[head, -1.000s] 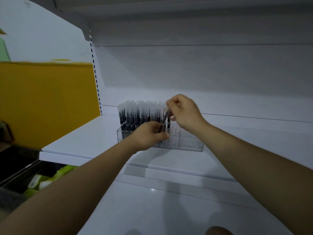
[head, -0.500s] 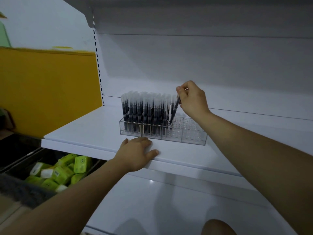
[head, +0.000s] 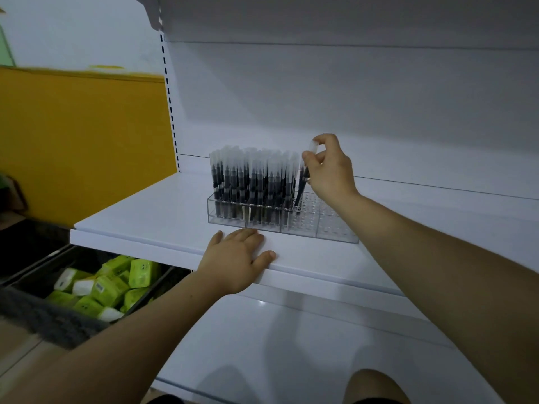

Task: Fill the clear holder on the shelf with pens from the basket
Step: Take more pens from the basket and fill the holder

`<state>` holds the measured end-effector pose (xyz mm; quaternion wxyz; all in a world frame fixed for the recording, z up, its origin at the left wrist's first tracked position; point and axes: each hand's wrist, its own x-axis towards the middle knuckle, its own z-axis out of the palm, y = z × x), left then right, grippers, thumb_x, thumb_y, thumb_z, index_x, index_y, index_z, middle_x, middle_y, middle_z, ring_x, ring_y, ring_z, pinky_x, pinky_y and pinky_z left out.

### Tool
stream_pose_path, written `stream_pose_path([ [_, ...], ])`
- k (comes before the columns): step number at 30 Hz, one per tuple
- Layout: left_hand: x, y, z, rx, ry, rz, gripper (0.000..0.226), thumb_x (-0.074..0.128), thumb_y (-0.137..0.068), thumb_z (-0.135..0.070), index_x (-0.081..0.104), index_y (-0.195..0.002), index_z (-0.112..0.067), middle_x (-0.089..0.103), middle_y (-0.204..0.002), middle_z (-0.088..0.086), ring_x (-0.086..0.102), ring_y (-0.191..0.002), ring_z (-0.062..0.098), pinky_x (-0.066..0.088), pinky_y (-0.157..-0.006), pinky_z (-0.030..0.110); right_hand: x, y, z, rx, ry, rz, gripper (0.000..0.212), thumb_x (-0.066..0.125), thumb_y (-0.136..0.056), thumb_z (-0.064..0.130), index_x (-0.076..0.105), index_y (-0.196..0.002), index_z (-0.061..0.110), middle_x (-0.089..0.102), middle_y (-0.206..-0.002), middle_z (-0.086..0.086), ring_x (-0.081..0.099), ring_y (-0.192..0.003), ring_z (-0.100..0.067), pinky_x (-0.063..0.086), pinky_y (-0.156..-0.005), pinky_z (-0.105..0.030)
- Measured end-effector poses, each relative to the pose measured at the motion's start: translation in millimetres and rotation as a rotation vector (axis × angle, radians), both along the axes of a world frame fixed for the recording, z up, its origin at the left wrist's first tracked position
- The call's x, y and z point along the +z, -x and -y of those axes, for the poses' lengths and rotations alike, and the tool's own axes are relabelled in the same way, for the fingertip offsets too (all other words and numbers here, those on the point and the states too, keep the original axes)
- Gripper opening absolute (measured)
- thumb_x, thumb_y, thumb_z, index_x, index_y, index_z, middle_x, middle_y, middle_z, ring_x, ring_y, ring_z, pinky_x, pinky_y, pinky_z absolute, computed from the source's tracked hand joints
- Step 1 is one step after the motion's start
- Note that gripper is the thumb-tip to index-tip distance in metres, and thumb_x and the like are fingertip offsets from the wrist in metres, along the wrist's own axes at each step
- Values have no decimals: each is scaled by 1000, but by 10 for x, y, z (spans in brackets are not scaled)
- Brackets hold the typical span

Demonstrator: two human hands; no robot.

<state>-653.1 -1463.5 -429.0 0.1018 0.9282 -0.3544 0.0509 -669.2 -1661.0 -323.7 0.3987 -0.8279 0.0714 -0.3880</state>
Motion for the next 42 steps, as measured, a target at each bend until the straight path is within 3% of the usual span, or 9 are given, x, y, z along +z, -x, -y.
stream_pose_path([
  [7, 1, 1, 4, 6, -9, 10, 58, 24, -98, -57, 32, -147, -27, 24, -158, -7, 19, -145, 12, 7, -119, 44, 92, 11, 19, -13, -16, 89, 29, 51, -98, 21, 45, -126, 17, 54, -73, 6, 62, -77, -27, 55, -74, -52],
  [18, -6, 5, 1, 2, -18, 16, 57, 23, -98, -55, 32, -146, -27, 24, -158, -6, 18, -145, 12, 8, -119, 43, -56, -14, 19, 13, 17, 38, 26, 49, -99, 22, 45, -124, 19, 54, -76, 5, 59, -76, -26, 53, -72, -42],
  [24, -9, 7, 3, 3, -13, 23, 56, 23, -98, -55, 33, -146, -27, 25, -158, -7, 19, -145, 12, 9, -119, 44, -185, -66, 26, 13, 87, -106, 27, 46, -100, 28, 42, -125, 21, 61, -79, -16, 54, -65, -27, 49, -62, -40],
  [27, -7, 8, 3, -1, -4, 20, 56, 24, -98, -55, 34, -146, -27, 25, -157, -7, 19, -145, 13, 8, -119, 44, -167, -142, 43, -13, 86, -157, 27, 46, -100, 30, 42, -125, 20, 58, -71, -10, 52, -59, -24, 43, -57, -33],
  [32, -9, 15, 2, 2, -6, 28, 56, 23, -98, -56, 34, -146, -27, 25, -157, -7, 19, -145, 12, 9, -119, 44, -226, -158, 24, -15, 108, -251, 31, 44, -100, 28, 40, -130, 20, 56, -71, -6, 50, -58, -21, 42, -58, -32],
  [39, 61, 32, 8, -8, -26, -27, 58, 25, -98, -56, 32, -146, -25, 25, -157, -5, 21, -144, 14, 9, -117, 45, -83, 89, 54, -44, 110, -212, 40, 45, -100, 33, 39, -136, 18, 57, -74, 0, 54, -71, -15, 40, -71, -29],
  [42, 168, 41, -18, -11, -33, -108, 62, 29, -97, -58, 31, -147, -23, 25, -157, -5, 23, -144, 16, 10, -118, 47, 22, 209, 4, -57, 134, -201, 42, 46, -99, 36, 40, -136, 18, 59, -103, -5, 56, -97, -22, 39, -80, -29],
])
